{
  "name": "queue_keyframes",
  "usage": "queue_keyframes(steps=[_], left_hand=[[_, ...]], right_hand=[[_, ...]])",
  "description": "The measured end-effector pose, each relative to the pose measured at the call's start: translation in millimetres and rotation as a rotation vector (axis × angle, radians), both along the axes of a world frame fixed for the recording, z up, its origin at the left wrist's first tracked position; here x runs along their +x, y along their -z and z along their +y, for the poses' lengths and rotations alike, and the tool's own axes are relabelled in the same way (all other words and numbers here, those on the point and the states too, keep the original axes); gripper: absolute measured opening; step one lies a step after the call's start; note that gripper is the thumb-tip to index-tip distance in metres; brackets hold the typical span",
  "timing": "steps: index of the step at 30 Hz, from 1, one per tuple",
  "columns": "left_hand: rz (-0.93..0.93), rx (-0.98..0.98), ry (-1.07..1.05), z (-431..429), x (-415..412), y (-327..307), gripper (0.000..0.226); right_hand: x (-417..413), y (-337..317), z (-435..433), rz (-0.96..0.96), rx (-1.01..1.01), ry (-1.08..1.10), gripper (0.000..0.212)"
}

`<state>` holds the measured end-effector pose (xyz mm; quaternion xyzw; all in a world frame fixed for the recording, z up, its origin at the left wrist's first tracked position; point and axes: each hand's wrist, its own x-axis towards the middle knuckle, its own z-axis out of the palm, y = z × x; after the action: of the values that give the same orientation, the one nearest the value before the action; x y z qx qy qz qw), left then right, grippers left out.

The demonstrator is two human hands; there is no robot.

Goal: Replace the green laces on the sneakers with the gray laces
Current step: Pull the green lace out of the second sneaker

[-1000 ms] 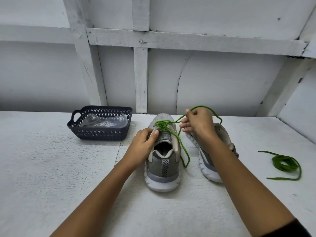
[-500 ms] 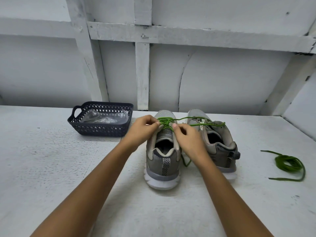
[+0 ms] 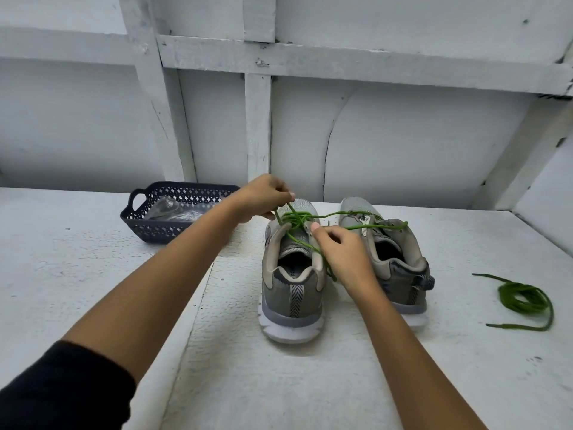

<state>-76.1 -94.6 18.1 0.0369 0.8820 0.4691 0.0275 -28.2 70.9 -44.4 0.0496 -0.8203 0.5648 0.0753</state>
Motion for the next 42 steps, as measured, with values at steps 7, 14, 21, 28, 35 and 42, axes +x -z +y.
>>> queue_keyframes(steps=[7,14,21,28,35,42], left_hand=[[-0.067,0.107,-0.098,-19.9,31.6,19.1,0.026],[0.007,0.392,-0.125,-7.4,46.7,38.3,0.011],[-0.028,0.569,-0.374,-28.0,26.2,4.9,0.022],[0.376,-0.405,-0.18,-18.6,33.9,21.0,0.026],[0.235,-0.267,-0.053,-13.0,51.5,27.8,0.032],[0.221,1.162,-0.301,-53.2,45.5,-5.0,0.031]], right_hand=[[0.8,1.6,3.8,0.004,-0.016,-0.007,0.029],[0.2,2.8,1.7,0.014,-0.009,-0.003,0.03],[0.0,0.8,1.1,-0.006,0.008,-0.002,0.034],[2.1,1.0,2.9,0.008,0.004,-0.006,0.037],[3.1,2.1,2.2,0.029,0.02,-0.002,0.038],[0.0,3.7,2.9,0.028,0.011,0.0,0.034]])
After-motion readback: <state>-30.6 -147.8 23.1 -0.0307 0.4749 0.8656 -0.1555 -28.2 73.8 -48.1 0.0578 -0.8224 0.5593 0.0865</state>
